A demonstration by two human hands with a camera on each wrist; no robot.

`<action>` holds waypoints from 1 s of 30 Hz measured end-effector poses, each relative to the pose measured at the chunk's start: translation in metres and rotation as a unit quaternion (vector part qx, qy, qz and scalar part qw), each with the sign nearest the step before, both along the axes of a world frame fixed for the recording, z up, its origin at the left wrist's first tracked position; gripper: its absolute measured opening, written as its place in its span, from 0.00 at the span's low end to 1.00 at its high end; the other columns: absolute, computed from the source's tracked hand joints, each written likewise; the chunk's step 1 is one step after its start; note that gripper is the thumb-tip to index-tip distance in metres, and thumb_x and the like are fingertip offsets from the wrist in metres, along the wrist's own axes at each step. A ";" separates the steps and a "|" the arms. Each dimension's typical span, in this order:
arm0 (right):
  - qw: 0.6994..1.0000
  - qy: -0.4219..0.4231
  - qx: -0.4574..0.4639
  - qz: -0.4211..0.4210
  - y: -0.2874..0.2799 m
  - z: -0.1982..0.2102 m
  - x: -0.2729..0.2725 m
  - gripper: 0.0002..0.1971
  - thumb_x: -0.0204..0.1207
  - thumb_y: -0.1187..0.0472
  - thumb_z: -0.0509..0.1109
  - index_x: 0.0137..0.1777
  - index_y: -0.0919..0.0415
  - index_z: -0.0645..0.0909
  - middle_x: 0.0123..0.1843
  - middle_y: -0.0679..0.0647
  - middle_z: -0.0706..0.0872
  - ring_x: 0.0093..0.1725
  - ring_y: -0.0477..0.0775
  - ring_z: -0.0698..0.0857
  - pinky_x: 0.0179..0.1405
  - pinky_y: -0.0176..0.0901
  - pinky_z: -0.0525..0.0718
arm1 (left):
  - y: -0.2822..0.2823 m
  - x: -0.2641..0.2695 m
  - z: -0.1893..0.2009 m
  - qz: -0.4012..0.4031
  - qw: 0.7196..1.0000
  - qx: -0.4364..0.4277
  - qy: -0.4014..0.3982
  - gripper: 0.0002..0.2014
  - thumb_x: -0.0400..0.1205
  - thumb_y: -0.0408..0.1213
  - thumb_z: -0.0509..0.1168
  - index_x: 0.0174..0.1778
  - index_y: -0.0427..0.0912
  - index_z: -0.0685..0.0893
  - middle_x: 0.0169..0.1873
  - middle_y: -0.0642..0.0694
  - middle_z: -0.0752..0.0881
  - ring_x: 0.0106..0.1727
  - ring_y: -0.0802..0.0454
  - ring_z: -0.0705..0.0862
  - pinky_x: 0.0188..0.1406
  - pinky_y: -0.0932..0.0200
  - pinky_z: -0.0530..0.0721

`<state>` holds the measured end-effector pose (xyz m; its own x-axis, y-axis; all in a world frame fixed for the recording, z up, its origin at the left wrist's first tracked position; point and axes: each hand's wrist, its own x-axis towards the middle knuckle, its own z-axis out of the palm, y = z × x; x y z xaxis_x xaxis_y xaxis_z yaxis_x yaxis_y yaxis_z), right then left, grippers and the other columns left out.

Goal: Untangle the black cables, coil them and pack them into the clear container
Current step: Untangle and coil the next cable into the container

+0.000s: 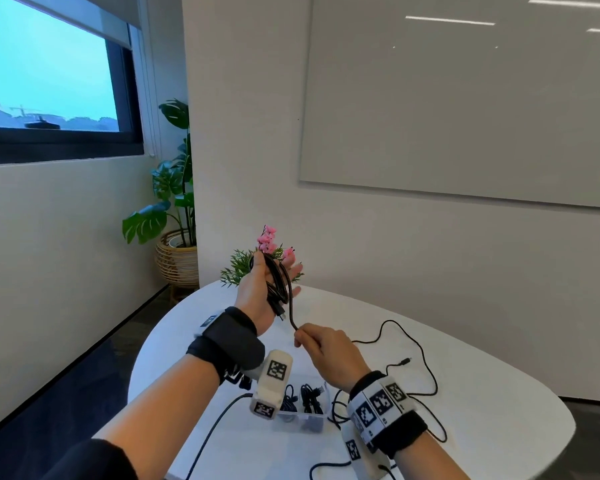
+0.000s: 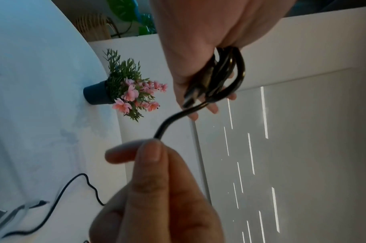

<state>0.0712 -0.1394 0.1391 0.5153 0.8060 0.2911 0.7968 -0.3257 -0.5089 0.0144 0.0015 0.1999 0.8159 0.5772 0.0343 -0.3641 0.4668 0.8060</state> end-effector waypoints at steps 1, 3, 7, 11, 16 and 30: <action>1.000 0.003 -0.010 0.005 -0.001 0.000 -0.002 0.14 0.84 0.46 0.54 0.48 0.48 0.81 0.27 0.42 0.76 0.32 0.48 0.76 0.39 0.47 0.77 | 0.000 0.001 0.000 0.003 1.000 -0.009 0.000 0.26 0.87 0.55 0.47 0.58 0.36 0.81 0.55 0.41 0.86 0.57 0.46 0.86 0.61 0.41 0.81; 0.999 -0.002 -0.032 0.026 -0.005 0.003 -0.007 0.16 0.83 0.45 0.54 0.53 0.49 0.82 0.33 0.45 0.83 0.38 0.51 0.81 0.43 0.49 0.79 | 0.001 0.002 -0.001 0.019 1.000 -0.005 0.022 0.24 0.85 0.54 0.52 0.53 0.35 0.80 0.41 0.42 0.85 0.39 0.48 0.86 0.37 0.51 0.87; 0.995 -0.028 -0.050 0.083 -0.020 0.019 -0.015 0.17 0.84 0.53 0.57 0.50 0.62 0.84 0.45 0.58 0.84 0.44 0.56 0.81 0.46 0.46 0.77 | 0.011 0.002 -0.003 0.053 0.992 0.081 0.082 0.20 0.85 0.50 0.57 0.54 0.32 0.78 0.35 0.43 0.82 0.22 0.55 0.74 0.15 0.65 0.69; 0.991 -0.073 -0.036 0.103 -0.034 0.043 -0.015 0.11 0.81 0.58 0.64 0.58 0.56 0.86 0.49 0.53 0.81 0.46 0.49 0.79 0.43 0.28 0.70 | 0.005 0.001 -0.010 0.028 0.950 0.257 0.173 0.16 0.86 0.49 0.55 0.51 0.37 0.77 0.39 0.42 0.89 0.22 0.53 0.73 0.16 0.64 0.69; 0.990 -0.080 0.062 0.098 -0.036 0.071 -0.006 0.06 0.66 0.60 0.80 0.43 0.55 0.90 0.38 0.47 0.82 0.36 0.36 0.77 0.37 0.23 0.71 | -0.017 -0.004 -0.024 -0.072 0.845 0.468 0.248 0.30 0.86 0.58 0.44 0.37 0.40 0.82 0.27 0.47 0.86 0.25 0.47 0.77 0.18 0.63 0.72; 0.971 0.085 0.219 0.032 -0.022 0.035 0.007 0.11 0.61 0.61 0.83 0.41 0.51 0.88 0.48 0.47 0.82 0.47 0.42 0.83 0.40 0.34 0.83 | -0.015 -0.022 -0.036 -0.322 0.824 0.436 0.166 0.23 0.69 0.58 0.69 0.49 0.43 0.79 0.33 0.52 0.84 0.26 0.58 0.74 0.20 0.65 0.70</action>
